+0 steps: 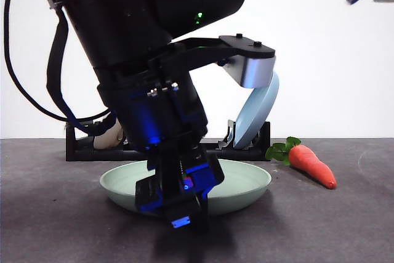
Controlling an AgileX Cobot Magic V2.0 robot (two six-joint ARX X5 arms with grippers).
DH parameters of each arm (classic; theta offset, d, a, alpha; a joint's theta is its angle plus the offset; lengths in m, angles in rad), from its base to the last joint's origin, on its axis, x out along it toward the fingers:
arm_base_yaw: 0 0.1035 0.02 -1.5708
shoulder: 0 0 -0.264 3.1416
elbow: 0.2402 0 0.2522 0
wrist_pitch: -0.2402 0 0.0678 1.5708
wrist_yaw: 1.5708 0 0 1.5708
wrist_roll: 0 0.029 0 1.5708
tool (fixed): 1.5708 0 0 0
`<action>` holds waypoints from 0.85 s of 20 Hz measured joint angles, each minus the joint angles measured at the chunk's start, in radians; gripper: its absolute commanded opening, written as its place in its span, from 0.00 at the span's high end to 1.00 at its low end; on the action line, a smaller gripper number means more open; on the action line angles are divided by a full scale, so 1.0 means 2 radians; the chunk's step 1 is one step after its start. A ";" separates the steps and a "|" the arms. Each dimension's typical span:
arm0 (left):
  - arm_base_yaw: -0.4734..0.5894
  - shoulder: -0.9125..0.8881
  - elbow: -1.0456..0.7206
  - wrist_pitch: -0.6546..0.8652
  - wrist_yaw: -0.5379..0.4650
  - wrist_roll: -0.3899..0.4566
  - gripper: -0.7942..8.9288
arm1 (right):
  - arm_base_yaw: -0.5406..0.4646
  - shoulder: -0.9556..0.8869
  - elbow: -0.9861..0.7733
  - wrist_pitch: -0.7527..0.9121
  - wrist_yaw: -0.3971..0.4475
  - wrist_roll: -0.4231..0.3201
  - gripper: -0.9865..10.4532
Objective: Take the green plate from the plate rack,put the plate on the table,take the carrot from the table,put the carrot in the plate
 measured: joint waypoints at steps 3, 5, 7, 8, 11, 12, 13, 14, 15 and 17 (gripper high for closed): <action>0.000 0.000 0.008 -0.002 0.000 -0.005 0.68 | 0.000 0.017 0.000 0.020 0.000 0.000 0.34; 0.000 -0.002 0.026 -0.009 -0.002 -0.021 0.68 | 0.000 0.032 0.000 0.047 0.000 0.000 0.34; 0.000 -0.020 0.045 -0.027 -0.002 -0.050 0.68 | 0.000 0.058 0.000 0.080 0.004 0.001 0.34; 0.000 -0.035 0.058 -0.030 -0.002 -0.072 0.68 | 0.000 0.075 0.000 0.100 0.014 0.003 0.34; 0.000 -0.084 0.096 -0.036 0.014 -0.144 0.68 | 0.000 0.134 0.000 0.162 0.047 0.009 0.34; 0.000 -0.101 0.104 -0.039 0.022 -0.167 0.68 | 0.000 0.156 0.000 0.182 0.055 0.012 0.34; -0.002 -0.119 0.108 -0.042 0.029 -0.189 0.68 | 0.000 0.179 0.000 0.201 0.062 0.014 0.34; -0.002 -0.136 0.109 -0.044 0.038 -0.211 0.68 | 0.001 0.202 0.000 0.220 0.069 0.016 0.35; -0.004 -0.153 0.109 -0.048 0.044 -0.231 0.68 | 0.005 0.225 0.000 0.240 0.078 0.019 0.37; -0.007 -0.188 0.109 -0.053 0.045 -0.261 0.68 | 0.017 0.274 0.000 0.282 0.097 0.023 0.40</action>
